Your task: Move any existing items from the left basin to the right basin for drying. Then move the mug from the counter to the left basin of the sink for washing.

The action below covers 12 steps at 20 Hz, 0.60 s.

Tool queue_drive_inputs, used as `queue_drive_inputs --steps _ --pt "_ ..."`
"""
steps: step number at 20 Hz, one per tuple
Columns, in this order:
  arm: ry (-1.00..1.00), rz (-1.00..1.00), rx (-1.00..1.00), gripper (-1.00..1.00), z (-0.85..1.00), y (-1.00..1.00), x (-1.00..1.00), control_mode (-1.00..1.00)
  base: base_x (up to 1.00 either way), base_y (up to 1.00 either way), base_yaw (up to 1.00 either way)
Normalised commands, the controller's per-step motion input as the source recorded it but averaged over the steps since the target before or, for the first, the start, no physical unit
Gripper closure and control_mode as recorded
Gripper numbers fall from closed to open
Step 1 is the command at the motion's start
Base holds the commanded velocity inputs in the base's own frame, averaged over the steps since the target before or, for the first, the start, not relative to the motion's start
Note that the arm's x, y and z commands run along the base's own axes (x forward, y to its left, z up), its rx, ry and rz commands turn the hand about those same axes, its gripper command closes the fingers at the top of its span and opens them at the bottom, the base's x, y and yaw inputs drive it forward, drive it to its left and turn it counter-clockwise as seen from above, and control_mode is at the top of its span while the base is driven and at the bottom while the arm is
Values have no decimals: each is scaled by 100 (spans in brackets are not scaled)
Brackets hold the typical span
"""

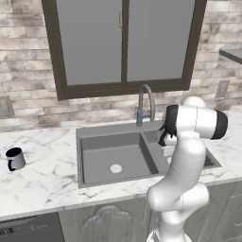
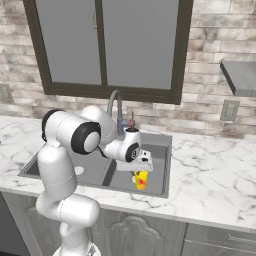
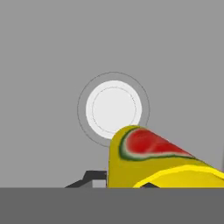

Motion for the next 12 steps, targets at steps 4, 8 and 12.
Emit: queue_drive_inputs --steps 4,8,12 --pt "1 1 2 100 -22 0 8 -100 0 0 0" --pt "0 1 2 -100 -20 0 2 -100 0 0 0" --pt "0 1 3 -100 -3 -5 -3 -100 0 0 0"
